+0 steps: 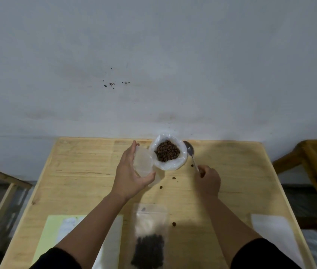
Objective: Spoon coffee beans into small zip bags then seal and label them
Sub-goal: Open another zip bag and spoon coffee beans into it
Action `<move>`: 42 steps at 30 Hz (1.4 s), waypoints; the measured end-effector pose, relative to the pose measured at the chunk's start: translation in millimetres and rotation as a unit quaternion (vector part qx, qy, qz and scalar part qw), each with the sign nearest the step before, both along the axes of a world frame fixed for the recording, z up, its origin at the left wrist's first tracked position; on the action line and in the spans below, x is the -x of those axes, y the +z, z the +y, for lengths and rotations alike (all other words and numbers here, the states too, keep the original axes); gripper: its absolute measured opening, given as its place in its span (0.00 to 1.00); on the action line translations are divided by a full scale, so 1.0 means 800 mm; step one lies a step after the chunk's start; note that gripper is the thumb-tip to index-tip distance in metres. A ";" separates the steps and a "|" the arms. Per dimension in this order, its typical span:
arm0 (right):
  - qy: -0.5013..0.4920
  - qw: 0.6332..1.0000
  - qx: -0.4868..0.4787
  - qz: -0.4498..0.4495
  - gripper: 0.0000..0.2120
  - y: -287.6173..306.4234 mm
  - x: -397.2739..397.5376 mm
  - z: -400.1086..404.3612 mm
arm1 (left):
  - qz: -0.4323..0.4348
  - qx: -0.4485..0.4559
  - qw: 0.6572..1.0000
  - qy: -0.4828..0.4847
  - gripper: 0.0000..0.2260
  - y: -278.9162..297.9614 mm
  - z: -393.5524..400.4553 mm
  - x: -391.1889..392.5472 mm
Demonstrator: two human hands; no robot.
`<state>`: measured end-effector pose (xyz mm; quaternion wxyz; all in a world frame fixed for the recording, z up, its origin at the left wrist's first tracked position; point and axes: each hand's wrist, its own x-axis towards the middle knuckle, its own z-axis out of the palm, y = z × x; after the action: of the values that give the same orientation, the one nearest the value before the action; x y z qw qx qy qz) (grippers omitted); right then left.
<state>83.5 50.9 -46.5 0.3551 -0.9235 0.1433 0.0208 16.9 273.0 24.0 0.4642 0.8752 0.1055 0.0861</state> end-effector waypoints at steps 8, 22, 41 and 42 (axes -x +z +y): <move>-0.074 0.985 -0.147 -0.051 0.07 0.039 0.007 -0.002 | 0.012 -0.001 1.000 0.008 0.49 -0.014 -0.002 -0.001; 0.102 0.955 -0.210 -0.182 0.06 0.089 0.017 0.028 | 0.035 0.013 0.999 0.004 0.49 -0.030 -0.012 -0.001; -0.126 0.866 -0.484 0.015 0.12 0.066 -0.007 0.032 | 0.068 0.045 0.997 0.003 0.48 -0.030 -0.016 -0.011; -0.126 0.862 -0.491 0.012 0.12 0.071 -0.008 0.030 | 0.069 0.047 0.996 0.004 0.48 -0.030 -0.016 -0.011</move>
<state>90.0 75.2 9.9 0.7606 -0.6032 0.2339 0.0542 25.4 260.5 0.2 0.4962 0.8557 0.1451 0.0221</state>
